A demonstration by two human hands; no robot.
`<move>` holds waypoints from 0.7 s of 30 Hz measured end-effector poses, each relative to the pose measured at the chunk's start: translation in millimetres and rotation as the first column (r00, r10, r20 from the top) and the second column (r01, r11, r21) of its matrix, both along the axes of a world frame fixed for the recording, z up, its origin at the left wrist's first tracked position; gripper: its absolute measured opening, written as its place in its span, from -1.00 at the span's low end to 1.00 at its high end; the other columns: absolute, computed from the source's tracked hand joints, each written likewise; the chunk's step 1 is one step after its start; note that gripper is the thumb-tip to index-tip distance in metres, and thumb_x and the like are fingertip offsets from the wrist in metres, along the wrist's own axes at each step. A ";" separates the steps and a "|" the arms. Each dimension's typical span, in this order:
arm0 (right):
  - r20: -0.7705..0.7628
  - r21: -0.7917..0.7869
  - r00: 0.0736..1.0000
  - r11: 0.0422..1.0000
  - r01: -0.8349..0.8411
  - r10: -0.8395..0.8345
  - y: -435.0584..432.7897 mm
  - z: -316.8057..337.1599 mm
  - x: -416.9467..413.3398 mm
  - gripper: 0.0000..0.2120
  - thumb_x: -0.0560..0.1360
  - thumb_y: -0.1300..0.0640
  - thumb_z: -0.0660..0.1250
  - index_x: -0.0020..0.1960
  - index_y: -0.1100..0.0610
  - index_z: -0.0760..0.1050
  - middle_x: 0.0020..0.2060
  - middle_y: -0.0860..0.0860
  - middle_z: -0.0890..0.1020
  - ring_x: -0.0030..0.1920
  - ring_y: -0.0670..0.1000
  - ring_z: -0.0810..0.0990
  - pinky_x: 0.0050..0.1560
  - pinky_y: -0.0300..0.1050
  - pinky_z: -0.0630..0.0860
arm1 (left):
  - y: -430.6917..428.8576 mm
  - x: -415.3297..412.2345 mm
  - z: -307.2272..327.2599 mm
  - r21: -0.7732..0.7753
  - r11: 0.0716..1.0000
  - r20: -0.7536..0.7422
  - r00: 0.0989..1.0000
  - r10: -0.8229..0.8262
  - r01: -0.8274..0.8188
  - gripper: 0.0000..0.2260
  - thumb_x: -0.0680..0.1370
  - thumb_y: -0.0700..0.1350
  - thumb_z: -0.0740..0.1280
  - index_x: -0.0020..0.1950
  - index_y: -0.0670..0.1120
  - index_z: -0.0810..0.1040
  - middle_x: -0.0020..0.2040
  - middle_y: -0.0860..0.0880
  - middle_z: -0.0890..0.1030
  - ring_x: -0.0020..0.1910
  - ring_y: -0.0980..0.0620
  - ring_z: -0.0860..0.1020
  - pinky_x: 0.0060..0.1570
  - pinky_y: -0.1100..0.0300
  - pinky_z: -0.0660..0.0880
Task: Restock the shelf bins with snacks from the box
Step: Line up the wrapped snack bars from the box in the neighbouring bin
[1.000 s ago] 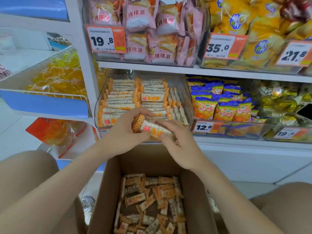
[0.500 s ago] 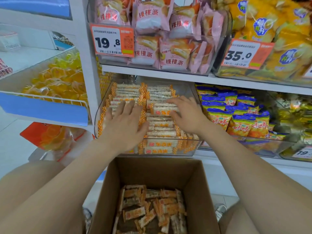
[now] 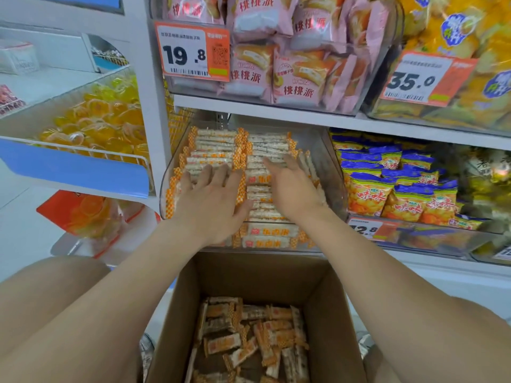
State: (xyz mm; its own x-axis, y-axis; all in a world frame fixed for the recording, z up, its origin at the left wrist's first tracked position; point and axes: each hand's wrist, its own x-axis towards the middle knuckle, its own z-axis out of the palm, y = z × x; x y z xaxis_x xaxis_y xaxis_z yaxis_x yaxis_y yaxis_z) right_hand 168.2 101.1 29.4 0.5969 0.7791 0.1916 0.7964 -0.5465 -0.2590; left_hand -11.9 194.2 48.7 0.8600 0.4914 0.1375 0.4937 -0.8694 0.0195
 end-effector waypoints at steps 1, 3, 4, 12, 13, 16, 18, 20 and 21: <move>0.031 -0.047 1.000 0.999 0.007 -0.006 0.1 0.1 -1.2 -0.19 0.55 0.35 0.31 0.68 -0.13 0.14 0.61 0.25 0.20 0.66 0.30 0.04 0.51 0.27 0.37 | -0.2 -0.2 0.1 -0.003 1.000 0.005 1.000 0.001 -0.001 -0.36 0.67 0.34 -0.03 0.68 0.05 0.07 0.70 -0.07 0.13 0.66 -0.22 0.08 0.54 -0.40 0.04; 0.103 -0.106 0.995 0.994 0.024 -0.013 -2.9 7.6 -4.4 -0.23 0.58 0.27 0.32 0.69 -0.11 0.12 0.63 0.22 0.15 0.65 0.33 0.01 0.59 0.28 0.20 | -1.1 -1.2 0.1 -0.013 1.000 0.022 1.000 -0.005 0.005 -0.37 0.67 0.33 0.00 0.68 0.05 0.09 0.69 -0.07 0.14 0.66 -0.22 0.09 0.54 -0.38 0.04; 0.134 -0.106 0.991 0.994 0.021 -0.006 -5.0 12.4 -5.6 -0.28 0.61 0.23 0.30 0.68 -0.09 0.14 0.62 0.22 0.16 0.64 0.33 0.05 0.61 0.26 0.15 | -1.6 -2.0 0.4 -0.022 1.000 0.037 0.999 -0.007 0.008 -0.37 0.67 0.33 0.02 0.68 0.05 0.11 0.68 -0.07 0.16 0.66 -0.22 0.10 0.54 -0.37 0.04; 0.212 0.125 0.974 0.986 -0.111 0.083 -44.2 47.3 -44.7 -0.64 0.56 0.13 0.27 0.34 0.09 0.57 0.20 0.11 0.58 0.24 0.19 0.54 0.20 0.15 0.55 | -11.0 -16.4 7.4 0.064 0.995 0.347 0.933 -0.097 0.080 -0.52 0.59 0.19 0.22 0.43 -0.03 0.46 0.38 -0.09 0.48 0.39 -0.20 0.43 0.34 -0.22 0.35; 0.191 0.168 0.973 0.972 -0.161 0.128 -55.1 50.7 -55.4 -0.70 0.55 0.12 0.26 0.23 0.08 0.61 0.10 0.06 0.60 0.15 0.13 0.57 0.13 0.11 0.57 | -15.7 -20.9 8.1 0.089 0.988 0.419 0.895 -0.149 0.123 -0.61 0.58 0.12 0.27 0.33 -0.04 0.51 0.27 -0.06 0.51 0.29 -0.17 0.47 0.26 -0.16 0.40; 0.028 0.126 0.969 0.961 -0.245 0.244 -92.7 47.9 -88.1 -0.83 0.49 0.08 0.25 -0.04 0.02 0.62 -0.11 -0.08 0.57 -0.04 -0.01 0.55 -0.04 -0.01 0.52 | -40.0 -39.6 1.5 0.039 0.956 0.531 0.804 -0.268 0.292 -0.88 0.53 -0.05 0.38 0.04 -0.02 0.54 -0.05 0.03 0.50 -0.02 -0.07 0.50 -0.06 -0.03 0.45; -0.104 -0.028 0.961 0.965 -0.260 0.256 -113.3 34.3 -102.2 -0.85 0.45 0.06 0.25 -0.16 0.01 0.59 -0.24 -0.07 0.59 -0.17 0.01 0.56 -0.16 0.05 0.57 | -60.4 -50.8 -14.9 -0.099 0.914 0.399 0.857 -0.326 0.393 -0.91 0.53 -0.04 0.36 -0.01 0.02 0.49 -0.11 0.06 0.53 -0.10 -0.07 0.54 -0.20 0.02 0.45; -0.253 -0.250 0.938 0.921 -0.299 0.236 -127.3 8.8 -111.0 -0.85 0.48 0.10 0.26 -0.21 0.07 0.57 -0.32 0.02 0.59 -0.27 0.07 0.58 -0.28 0.11 0.58 | -77.8 -57.4 -38.6 -0.227 0.889 0.042 0.916 -0.398 0.397 -0.90 0.58 0.03 0.30 0.07 0.08 0.48 -0.03 0.06 0.58 -0.05 -0.06 0.60 -0.21 0.06 0.50; -0.317 -0.370 0.923 0.868 -0.331 0.218 -132.1 -9.1 -114.6 -0.83 0.51 0.12 0.26 -0.23 0.09 0.55 -0.33 0.04 0.57 -0.29 0.10 0.58 -0.30 0.10 0.58 | -85.1 -59.1 -53.5 -0.279 0.885 -0.160 0.890 -0.427 0.374 -0.84 0.61 0.06 0.28 0.15 0.07 0.51 0.01 0.05 0.59 -0.03 -0.06 0.61 -0.17 0.07 0.54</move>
State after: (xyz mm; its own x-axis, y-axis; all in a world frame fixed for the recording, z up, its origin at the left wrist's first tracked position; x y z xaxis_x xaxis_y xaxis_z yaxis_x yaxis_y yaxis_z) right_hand 53.6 -31.0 20.3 0.3301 0.8916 -0.3100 0.8661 -0.4166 -0.2761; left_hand -71.0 109.2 -4.8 0.9850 0.0936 -0.1446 0.1195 -0.9760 0.1821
